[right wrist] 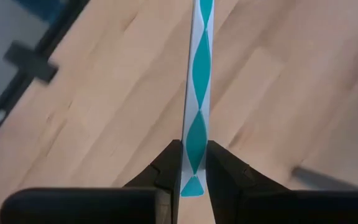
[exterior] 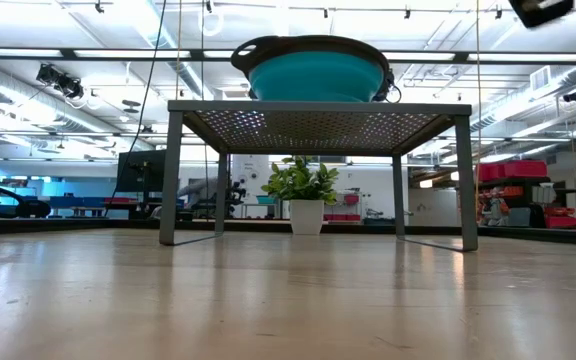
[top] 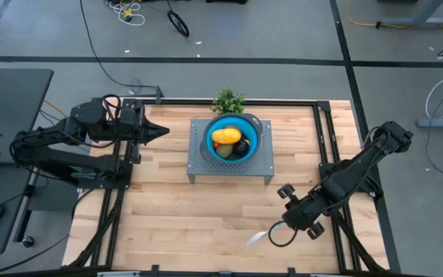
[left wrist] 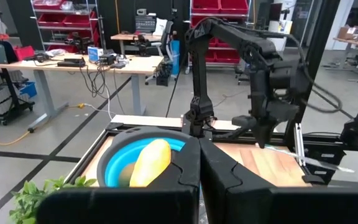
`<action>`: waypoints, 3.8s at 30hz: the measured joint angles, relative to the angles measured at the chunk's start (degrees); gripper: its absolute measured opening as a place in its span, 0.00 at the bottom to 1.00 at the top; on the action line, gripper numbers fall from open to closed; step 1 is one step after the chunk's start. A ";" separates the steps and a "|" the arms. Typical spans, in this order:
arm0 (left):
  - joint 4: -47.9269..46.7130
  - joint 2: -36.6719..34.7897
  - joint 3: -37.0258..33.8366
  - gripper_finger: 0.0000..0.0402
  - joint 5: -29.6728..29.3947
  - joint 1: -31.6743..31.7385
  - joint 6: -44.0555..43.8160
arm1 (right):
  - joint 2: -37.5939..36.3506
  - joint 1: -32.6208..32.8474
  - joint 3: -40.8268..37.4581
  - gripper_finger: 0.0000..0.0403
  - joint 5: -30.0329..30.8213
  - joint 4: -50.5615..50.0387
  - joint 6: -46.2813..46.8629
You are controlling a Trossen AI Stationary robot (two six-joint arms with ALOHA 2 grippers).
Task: Pick & Place Fruit
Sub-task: Put the knife on the shelf
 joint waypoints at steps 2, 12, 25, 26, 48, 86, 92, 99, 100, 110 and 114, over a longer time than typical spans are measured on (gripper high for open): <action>-0.07 0.03 0.00 0.00 0.00 0.00 0.00 | 0.00 -0.47 1.47 0.15 0.93 0.57 0.02; -0.15 0.04 0.00 0.00 0.17 0.00 -0.02 | 0.00 -1.63 3.72 0.15 1.83 7.67 0.78; -0.15 0.04 0.00 0.00 0.17 0.00 0.39 | -4.20 -4.86 6.27 0.15 4.37 14.00 4.95; -0.15 0.04 0.00 0.00 0.17 -0.02 0.39 | -4.91 -5.47 6.51 0.15 4.56 13.97 4.96; -0.13 0.04 0.00 0.00 -0.04 0.00 0.38 | -17.16 -19.09 6.99 0.15 10.72 14.33 0.87; -0.13 0.07 -0.04 0.01 -0.53 0.00 -0.70 | -34.49 -41.63 6.95 0.15 10.77 10.21 -6.29; -0.12 0.07 -0.04 0.01 -0.54 -0.01 -0.92 | -34.12 -41.63 6.12 0.15 7.11 6.93 -2.26; -0.13 0.07 -0.04 0.01 -1.57 -0.02 -0.92 | -34.07 -41.56 1.53 0.15 3.67 7.12 1.74; -0.13 0.07 -0.04 0.01 -1.57 -0.01 -0.92 | -34.04 -41.56 0.95 0.15 3.65 7.10 2.08; -0.13 0.07 -0.04 0.01 -2.23 0.00 -0.92 | -34.47 -41.56 -2.80 0.15 0.81 9.66 3.48; -0.13 0.07 -0.04 0.01 -2.26 -0.01 -0.93 | -34.45 -41.52 -3.55 0.15 -1.80 9.63 5.56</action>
